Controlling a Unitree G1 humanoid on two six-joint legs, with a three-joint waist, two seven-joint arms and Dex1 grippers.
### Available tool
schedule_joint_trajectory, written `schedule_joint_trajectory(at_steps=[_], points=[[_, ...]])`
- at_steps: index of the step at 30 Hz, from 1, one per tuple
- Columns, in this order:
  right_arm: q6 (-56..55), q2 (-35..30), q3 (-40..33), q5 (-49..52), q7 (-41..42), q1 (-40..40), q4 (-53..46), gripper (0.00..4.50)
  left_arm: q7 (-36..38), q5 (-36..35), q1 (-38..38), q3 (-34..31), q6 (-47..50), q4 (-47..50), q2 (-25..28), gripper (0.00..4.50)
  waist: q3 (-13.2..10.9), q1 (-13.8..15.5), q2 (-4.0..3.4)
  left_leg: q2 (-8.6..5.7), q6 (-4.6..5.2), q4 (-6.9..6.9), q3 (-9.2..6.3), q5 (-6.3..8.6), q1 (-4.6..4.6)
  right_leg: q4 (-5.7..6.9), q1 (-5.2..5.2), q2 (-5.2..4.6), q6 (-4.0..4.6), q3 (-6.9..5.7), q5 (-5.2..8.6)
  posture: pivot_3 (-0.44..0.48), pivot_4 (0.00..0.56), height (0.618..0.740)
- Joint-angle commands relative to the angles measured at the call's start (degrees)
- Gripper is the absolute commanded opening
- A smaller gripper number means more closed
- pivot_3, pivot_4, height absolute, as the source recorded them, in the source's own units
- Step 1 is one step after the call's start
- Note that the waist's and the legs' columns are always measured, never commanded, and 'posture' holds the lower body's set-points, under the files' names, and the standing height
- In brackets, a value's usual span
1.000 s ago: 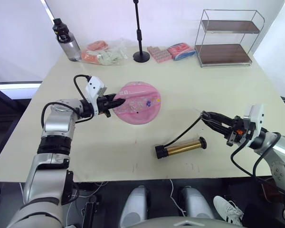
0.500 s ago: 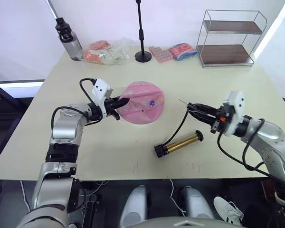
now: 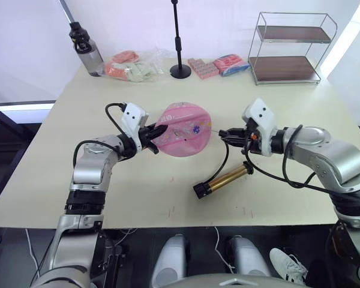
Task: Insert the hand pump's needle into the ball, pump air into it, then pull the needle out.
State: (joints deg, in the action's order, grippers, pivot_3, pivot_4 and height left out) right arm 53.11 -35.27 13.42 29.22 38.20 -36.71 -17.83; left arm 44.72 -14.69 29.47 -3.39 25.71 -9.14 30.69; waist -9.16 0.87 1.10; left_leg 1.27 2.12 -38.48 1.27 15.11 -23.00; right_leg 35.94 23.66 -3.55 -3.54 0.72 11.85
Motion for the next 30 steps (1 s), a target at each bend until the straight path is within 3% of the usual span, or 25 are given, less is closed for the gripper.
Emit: schedule_joint_trajectory(at_steps=[1, 9, 30], points=[[1.8, 2.5, 2.2, -0.7, 2.1, -4.8, 4.3, 0.33, -0.3, 0.3, -0.3, 1.1, -1.0, 1.6, -0.6, 0.16, 0.0, -0.2, -0.02, 0.0, 0.0, 0.01, 0.01, 0.0, 0.0, 0.0, 0.0, 0.0, 0.0, 0.0, 0.0, 0.0, 0.15, 0.74], [15.4, 6.9, 7.3, -1.4, 2.7, -15.4, 11.3, 0.33, -1.0, 0.8, -0.7, 1.1, -1.5, 1.2, -1.1, 0.16, 0.0, -0.1, -0.03, 0.0, 0.0, 0.0, -0.01, 0.0, -0.01, 0.03, 0.0, -0.01, 0.01, -0.02, -0.01, 0.0, 0.15, 0.74], [18.8, 16.7, 11.0, -7.9, 1.4, -24.8, 24.5, 0.33, -0.8, 1.8, -0.6, 2.0, -3.4, 0.5, -1.9, 0.16, 0.0, -0.1, -0.04, -0.03, -0.01, 0.01, -0.05, 0.0, -0.02, 0.07, 0.01, -0.04, 0.01, -0.1, -0.02, 0.0, 0.15, 0.74]])
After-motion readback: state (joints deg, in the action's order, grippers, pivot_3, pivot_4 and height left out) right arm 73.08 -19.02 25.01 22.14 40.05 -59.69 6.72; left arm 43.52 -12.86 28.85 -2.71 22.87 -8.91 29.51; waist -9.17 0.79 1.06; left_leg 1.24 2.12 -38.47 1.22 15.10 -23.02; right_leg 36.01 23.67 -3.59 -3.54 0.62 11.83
